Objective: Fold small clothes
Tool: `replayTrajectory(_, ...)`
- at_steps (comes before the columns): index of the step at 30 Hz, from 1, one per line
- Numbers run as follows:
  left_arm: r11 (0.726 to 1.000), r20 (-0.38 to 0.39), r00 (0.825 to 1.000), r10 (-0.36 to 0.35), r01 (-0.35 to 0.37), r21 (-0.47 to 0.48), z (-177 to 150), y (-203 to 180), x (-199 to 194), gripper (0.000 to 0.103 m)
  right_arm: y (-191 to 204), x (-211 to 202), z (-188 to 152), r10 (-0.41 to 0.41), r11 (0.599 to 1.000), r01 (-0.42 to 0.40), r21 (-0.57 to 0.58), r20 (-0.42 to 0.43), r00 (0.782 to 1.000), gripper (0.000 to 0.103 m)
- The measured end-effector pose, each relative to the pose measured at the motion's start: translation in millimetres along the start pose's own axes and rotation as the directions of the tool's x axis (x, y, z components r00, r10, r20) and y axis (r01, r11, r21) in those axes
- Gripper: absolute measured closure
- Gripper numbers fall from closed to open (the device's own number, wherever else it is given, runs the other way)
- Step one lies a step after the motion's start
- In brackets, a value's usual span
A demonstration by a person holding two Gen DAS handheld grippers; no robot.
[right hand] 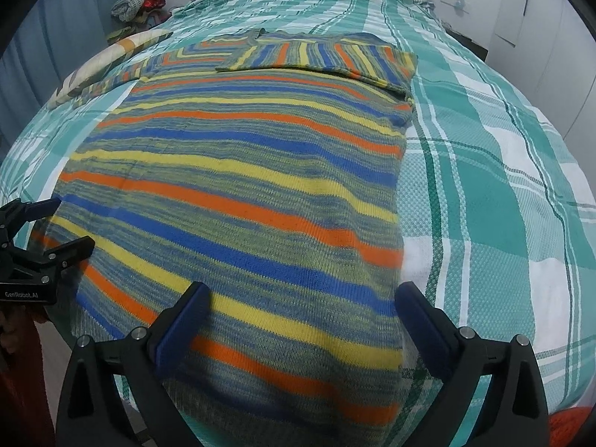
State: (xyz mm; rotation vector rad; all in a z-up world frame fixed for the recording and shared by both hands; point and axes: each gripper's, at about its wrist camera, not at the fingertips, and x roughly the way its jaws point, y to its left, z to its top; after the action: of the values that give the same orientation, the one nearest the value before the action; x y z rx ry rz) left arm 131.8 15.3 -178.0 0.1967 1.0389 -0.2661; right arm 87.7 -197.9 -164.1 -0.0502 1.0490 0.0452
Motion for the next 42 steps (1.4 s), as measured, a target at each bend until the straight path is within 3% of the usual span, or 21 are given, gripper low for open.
replayTrajectory(20, 1.0, -0.009, 1.0, -0.025, 0.024, -0.014, 4, 2, -6, 0.0, 1, -1, -1, 0.003, 1.0, -0.003, 0.001, 0.0, 1.0, 0.003)
replayTrajectory(24, 0.995, 0.0, 0.998, -0.061, 0.061, -0.073, 10, 15, -15, 0.0, 1, 0, -1, 0.005, 1.0, -0.005, 0.002, 0.0, 1.0, 0.003)
replayTrajectory(27, 0.98, 0.041, 0.994, -0.103, 0.108, -0.169, 20, 38, -27, 0.001, 1, -2, 0, 0.014, 1.0, -0.014, 0.009, 0.004, 1.0, 0.003)
replayTrajectory(31, 0.898, 0.135, 0.977, -0.166, 0.206, -0.388, 47, 113, -40, 0.001, 0, -4, 2, 0.034, 0.999, -0.034, 0.02, 0.01, 0.999, 0.003)
replayTrajectory(34, 0.788, 0.186, 0.968, -0.168, 0.246, -0.565, 60, 189, -32, 0.001, -1, -4, 2, 0.037, 0.999, -0.037, 0.019, 0.009, 0.999, 0.003)
replayTrajectory(37, 0.673, 0.194, 0.972, -0.13, 0.231, -0.702, 69, 262, -8, 0.001, -1, -2, 3, 0.035, 0.999, -0.035, 0.017, 0.006, 0.999, 0.003)
replayTrajectory(39, 0.616, 0.186, 0.979, -0.089, 0.201, -0.762, 79, 303, 12, 0.002, -1, -1, 4, 0.034, 0.999, -0.034, 0.015, 0.006, 0.999, 0.003)
replayTrajectory(42, 0.566, 0.178, 0.983, -0.05, 0.174, -0.806, 94, 340, 35, 0.003, -2, 0, 5, 0.037, 0.999, -0.037, 0.019, 0.006, 0.999, 0.003)
